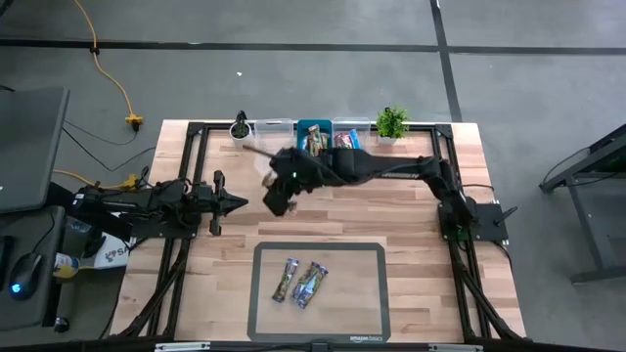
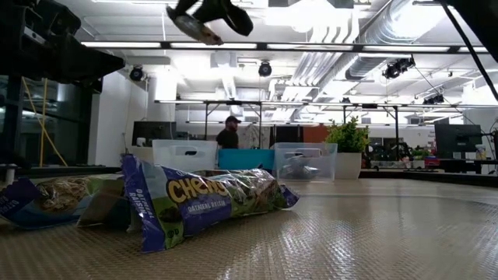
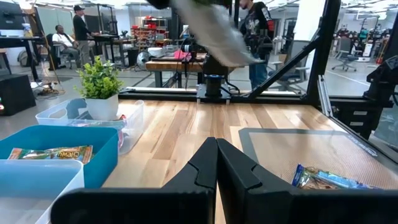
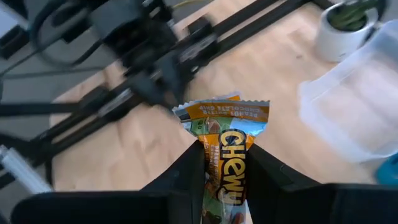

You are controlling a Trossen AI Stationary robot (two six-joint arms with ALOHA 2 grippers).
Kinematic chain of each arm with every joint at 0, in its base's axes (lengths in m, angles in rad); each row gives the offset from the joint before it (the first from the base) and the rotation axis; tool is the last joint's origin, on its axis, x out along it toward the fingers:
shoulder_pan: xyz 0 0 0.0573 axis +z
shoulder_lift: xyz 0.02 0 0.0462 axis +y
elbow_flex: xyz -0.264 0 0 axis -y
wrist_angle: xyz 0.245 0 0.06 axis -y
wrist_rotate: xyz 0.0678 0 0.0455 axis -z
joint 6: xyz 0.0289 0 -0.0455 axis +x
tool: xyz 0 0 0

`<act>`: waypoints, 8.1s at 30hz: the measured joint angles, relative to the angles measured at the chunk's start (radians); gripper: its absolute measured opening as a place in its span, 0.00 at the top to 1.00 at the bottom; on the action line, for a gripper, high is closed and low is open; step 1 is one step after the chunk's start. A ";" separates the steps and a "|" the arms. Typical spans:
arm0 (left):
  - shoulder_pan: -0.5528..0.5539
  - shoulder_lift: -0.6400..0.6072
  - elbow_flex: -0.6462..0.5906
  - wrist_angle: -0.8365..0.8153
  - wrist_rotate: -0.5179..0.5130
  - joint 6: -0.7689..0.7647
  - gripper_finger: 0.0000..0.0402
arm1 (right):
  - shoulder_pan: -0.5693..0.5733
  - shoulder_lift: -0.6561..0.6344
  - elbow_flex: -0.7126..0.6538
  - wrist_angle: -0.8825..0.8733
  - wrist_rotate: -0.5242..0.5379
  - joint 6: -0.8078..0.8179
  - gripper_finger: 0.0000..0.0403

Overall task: Pick and place Granola Bars by type
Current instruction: Put the yellow granola bar into the blue bin, then put the blue granola bar into the left transparent bin

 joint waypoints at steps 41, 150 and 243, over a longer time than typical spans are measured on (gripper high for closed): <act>0.000 0.000 0.000 0.000 0.000 0.000 1.00 | -0.364 0.009 0.000 -0.148 0.465 0.377 0.81; 0.000 0.000 0.000 0.000 0.000 0.000 1.00 | -0.523 0.164 0.001 0.139 -0.213 0.102 0.58; 0.000 0.000 0.000 0.000 0.000 0.000 1.00 | 0.442 0.297 -0.001 -0.187 -0.028 1.359 0.53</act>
